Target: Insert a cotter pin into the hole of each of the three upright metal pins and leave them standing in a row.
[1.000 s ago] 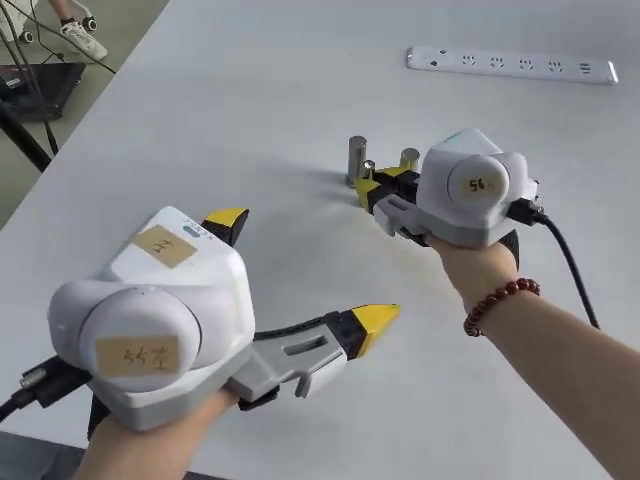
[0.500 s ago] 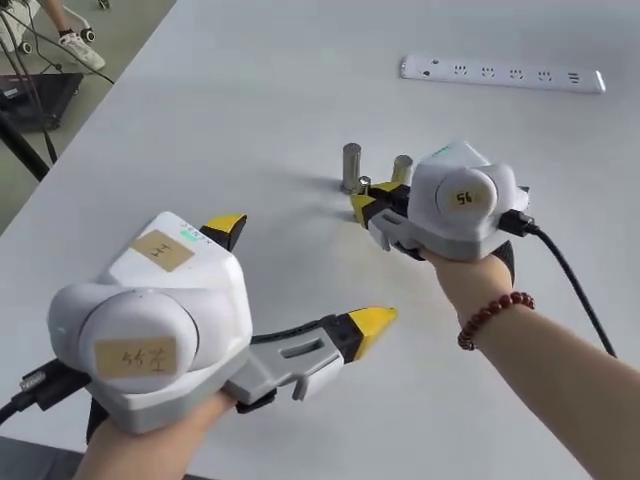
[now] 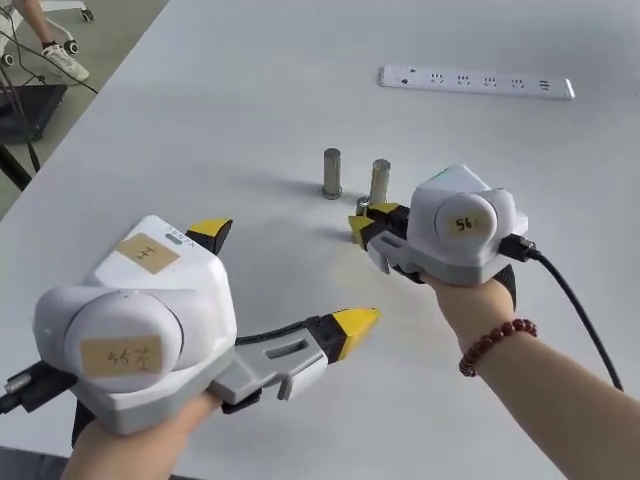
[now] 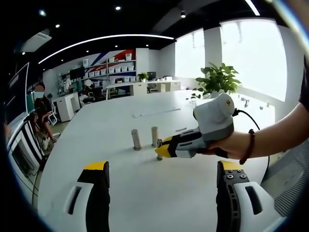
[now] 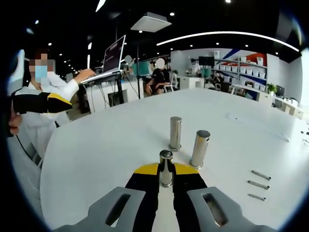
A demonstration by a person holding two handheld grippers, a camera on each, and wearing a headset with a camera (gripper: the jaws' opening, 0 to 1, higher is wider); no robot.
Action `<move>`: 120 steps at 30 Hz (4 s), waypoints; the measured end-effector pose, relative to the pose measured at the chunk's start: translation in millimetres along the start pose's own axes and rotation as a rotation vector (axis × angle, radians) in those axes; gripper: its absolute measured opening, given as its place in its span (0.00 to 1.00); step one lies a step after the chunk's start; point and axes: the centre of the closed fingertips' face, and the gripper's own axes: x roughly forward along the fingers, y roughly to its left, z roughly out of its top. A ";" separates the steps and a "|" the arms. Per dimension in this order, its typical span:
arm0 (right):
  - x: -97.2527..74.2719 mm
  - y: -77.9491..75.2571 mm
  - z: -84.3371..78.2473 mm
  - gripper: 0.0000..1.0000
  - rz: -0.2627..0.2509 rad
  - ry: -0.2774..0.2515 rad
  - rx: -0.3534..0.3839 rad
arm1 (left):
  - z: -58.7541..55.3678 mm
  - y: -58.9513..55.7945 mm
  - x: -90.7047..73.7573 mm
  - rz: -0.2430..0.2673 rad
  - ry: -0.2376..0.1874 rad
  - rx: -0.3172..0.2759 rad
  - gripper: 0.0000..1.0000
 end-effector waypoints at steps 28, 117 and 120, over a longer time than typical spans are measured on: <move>-54.7 -18.8 -28.7 0.04 -0.098 0.025 0.040 | 6.3 -20.2 -4.8 -0.034 -0.020 0.025 0.92; -52.9 -133.5 -60.8 0.09 0.133 0.551 -0.234 | -9.1 -11.9 15.6 -0.079 0.040 0.005 0.95; -53.3 -135.4 -61.7 0.08 0.146 0.566 -0.223 | -10.8 -13.2 16.4 -0.082 0.046 0.008 0.95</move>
